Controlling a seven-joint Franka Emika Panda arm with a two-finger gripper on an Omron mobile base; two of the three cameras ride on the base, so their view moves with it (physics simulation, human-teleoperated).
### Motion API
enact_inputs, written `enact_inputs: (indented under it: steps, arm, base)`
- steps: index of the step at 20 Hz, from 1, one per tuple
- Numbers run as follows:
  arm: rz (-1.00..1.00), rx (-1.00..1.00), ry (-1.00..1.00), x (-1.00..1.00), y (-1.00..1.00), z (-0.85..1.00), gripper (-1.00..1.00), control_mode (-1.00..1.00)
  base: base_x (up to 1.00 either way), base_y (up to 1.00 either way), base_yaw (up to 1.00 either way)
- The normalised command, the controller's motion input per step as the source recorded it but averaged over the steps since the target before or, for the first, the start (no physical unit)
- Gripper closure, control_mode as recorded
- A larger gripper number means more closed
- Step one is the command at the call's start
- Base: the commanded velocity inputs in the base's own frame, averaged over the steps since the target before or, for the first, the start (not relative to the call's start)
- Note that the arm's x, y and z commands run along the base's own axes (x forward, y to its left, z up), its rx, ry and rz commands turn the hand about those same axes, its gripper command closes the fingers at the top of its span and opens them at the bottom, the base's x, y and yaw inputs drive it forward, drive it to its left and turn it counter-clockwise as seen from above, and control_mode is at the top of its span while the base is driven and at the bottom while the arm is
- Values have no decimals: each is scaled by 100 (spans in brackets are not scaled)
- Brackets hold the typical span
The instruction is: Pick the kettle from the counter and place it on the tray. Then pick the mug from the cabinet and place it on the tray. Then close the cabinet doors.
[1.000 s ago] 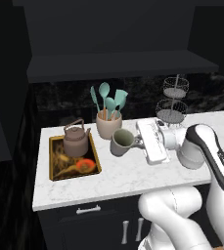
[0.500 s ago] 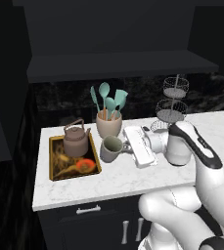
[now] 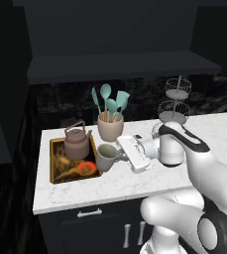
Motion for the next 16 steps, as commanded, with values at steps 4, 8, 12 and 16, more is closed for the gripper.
enact_inputs:
  steps: [4,8,12,16]
  arm:
    - [3,0,0,12,2,-40,100,-100]
    - [0,-1,2,25,1,-17,100,-100]
    - [0,-4,3,40,10,0,100,-100]
    - [0,-9,9,45,16,-10,100,-100]
  base:
    - [0,0,0]
    - [0,0,0]
    - [0,0,0]
    - [0,0,0]
